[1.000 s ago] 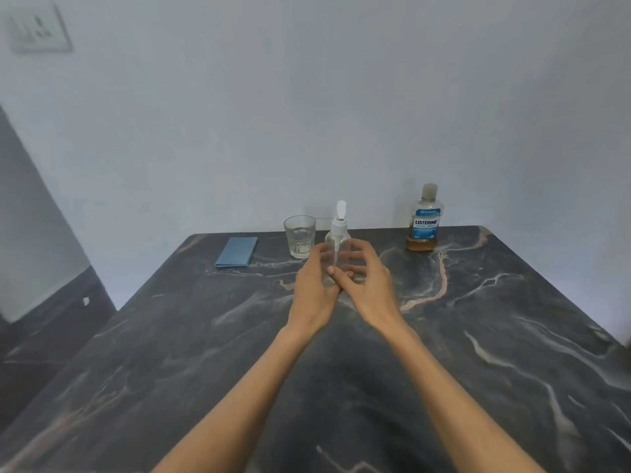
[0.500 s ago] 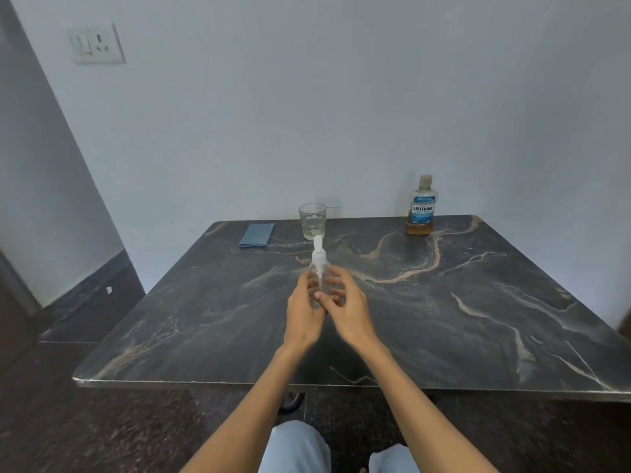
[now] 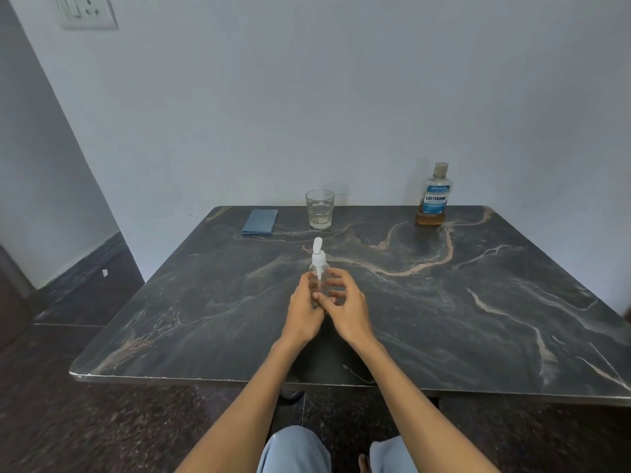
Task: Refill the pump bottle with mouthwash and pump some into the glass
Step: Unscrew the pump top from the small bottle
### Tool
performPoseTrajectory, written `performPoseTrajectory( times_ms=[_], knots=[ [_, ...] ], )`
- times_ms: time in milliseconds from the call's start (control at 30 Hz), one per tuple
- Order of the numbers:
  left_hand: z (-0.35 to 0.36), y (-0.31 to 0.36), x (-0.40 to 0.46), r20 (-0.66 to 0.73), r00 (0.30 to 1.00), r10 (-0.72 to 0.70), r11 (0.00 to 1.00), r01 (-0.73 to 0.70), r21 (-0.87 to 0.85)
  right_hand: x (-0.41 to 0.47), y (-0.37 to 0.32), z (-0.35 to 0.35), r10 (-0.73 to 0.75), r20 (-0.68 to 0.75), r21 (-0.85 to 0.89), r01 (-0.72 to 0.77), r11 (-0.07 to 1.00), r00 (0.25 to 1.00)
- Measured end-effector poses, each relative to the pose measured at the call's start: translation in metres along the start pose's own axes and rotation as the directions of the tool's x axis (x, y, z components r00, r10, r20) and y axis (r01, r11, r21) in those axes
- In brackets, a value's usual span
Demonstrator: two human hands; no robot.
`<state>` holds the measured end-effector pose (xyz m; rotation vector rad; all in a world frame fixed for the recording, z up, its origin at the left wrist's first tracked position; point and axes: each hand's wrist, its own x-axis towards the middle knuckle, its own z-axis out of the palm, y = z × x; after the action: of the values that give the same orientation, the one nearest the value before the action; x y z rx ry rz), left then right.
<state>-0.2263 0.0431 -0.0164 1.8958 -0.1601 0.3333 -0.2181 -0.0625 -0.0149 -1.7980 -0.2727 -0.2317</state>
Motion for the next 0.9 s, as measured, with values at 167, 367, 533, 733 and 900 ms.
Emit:
performPoseTrajectory(
  times_ms=[167,367,533,733,900],
  knots=[
    [-0.003,-0.008,0.007,0.001,1.000,-0.008,1.000,0.008,0.018,0.005,0.002,0.006,0.006,-0.009,-0.010,-0.007,1.000,1.000],
    [-0.004,-0.014,0.009,0.008,1.000,-0.006,0.999,0.006,0.053,0.000,0.008,0.010,0.013,-0.029,0.031,-0.012,0.999,0.999],
    [-0.004,-0.018,0.011,0.005,0.999,-0.038,0.995,0.038,0.096,-0.003,0.010,0.010,0.009,0.001,0.069,-0.009,0.998,1.000],
    [-0.003,-0.019,0.012,-0.004,0.998,-0.068,0.993,0.068,0.092,-0.005,0.013,0.008,-0.001,0.017,0.051,0.000,0.999,1.000],
    [-0.002,-0.019,0.012,-0.011,0.998,-0.065,0.992,0.066,0.106,-0.006,0.017,0.008,-0.003,0.023,0.058,0.001,0.998,1.000]
  ],
)
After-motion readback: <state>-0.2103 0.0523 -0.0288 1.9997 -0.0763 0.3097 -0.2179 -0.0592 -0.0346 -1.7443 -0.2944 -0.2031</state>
